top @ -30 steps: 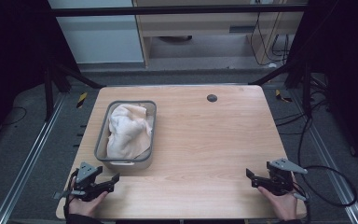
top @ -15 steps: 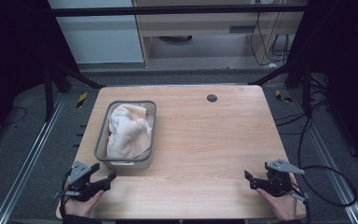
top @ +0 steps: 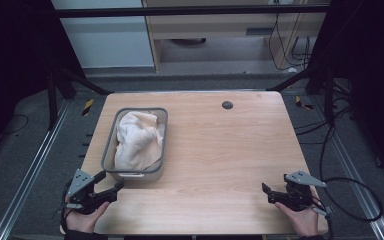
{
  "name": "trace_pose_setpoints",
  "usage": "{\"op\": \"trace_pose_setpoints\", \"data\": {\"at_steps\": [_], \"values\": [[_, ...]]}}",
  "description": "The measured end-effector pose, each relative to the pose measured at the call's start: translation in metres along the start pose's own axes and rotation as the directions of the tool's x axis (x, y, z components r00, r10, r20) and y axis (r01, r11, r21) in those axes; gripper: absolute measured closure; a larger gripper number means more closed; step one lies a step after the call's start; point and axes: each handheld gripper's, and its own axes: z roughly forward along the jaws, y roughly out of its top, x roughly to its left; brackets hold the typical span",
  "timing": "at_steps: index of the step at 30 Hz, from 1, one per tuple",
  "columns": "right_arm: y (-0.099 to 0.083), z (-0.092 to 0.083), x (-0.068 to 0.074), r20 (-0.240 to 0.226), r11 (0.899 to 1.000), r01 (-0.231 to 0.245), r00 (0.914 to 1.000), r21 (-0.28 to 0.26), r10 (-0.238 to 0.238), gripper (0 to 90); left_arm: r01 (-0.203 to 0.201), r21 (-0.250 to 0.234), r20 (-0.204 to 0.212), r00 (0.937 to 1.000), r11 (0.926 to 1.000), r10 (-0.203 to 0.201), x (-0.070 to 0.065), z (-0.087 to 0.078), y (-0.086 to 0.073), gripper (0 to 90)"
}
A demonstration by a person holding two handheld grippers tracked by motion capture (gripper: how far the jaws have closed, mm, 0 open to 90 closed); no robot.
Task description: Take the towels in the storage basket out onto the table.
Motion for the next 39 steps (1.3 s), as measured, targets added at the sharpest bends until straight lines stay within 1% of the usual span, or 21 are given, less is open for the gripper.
{"op": "trace_pose_setpoints", "data": {"at_steps": [7, 8, 9, 10, 14, 22, 23, 27, 30, 34, 39], "values": [[0.000, 0.001, 0.001, 0.001, 1.000, 0.006, 1.0000, 0.004, -0.006, 11.8, 0.002, -0.022, 0.002, 1.0000, 0.9998, -0.002, 0.000, -0.003, 0.010, 23.8], [0.000, 0.001, 0.001, -0.002, 1.000, 0.005, 1.0000, 0.005, -0.005, 11.8, -0.001, -0.027, 0.005, 1.0000, 0.9996, 0.001, -0.001, -0.003, 0.015, 23.8], [0.000, 0.001, 0.001, -0.002, 1.000, 0.005, 1.0000, 0.005, -0.005, 11.8, -0.001, -0.027, 0.005, 1.0000, 0.9996, 0.001, -0.001, -0.003, 0.015, 23.8], [0.000, 0.001, 0.001, -0.001, 1.000, 0.007, 1.0000, 0.001, -0.007, 11.8, -0.003, -0.036, 0.008, 1.0000, 0.9993, 0.004, -0.001, -0.004, 0.020, 23.8], [0.000, 0.001, 0.000, -0.006, 1.000, 0.001, 1.0000, -0.001, -0.001, 11.8, 0.000, -0.043, 0.012, 0.9999, 0.9991, 0.001, -0.001, -0.005, 0.026, 23.6], [0.000, 0.002, 0.000, -0.007, 1.000, 0.003, 1.0000, 0.004, -0.003, 11.8, 0.000, -0.036, 0.008, 1.0000, 0.9994, 0.000, 0.003, -0.001, 0.034, 23.3], [0.001, 0.002, 0.001, -0.011, 1.000, -0.003, 0.9999, 0.009, 0.004, 11.8, 0.002, -0.035, 0.010, 0.9999, 0.9994, -0.002, 0.003, -0.001, 0.035, 23.2], [0.000, 0.003, 0.001, -0.013, 1.000, 0.002, 0.9999, 0.013, -0.002, 11.8, 0.002, -0.033, 0.009, 1.0000, 0.9995, -0.001, 0.005, 0.000, 0.037, 23.1], [0.001, 0.003, 0.000, -0.011, 1.000, -0.001, 0.9999, 0.011, 0.001, 11.8, 0.008, -0.031, 0.008, 0.9999, 0.9995, -0.008, 0.008, 0.002, 0.040, 22.9], [0.000, 0.004, 0.000, -0.012, 1.000, 0.001, 0.9999, 0.014, -0.001, 11.8, 0.003, -0.032, 0.003, 1.0000, 0.9995, -0.003, 0.009, 0.003, 0.045, 22.7], [0.000, 0.003, 0.000, -0.011, 1.000, 0.001, 0.9999, 0.012, -0.001, 11.8, -0.001, -0.031, 0.007, 1.0000, 0.9995, 0.001, 0.010, 0.004, 0.050, 22.5]]}}
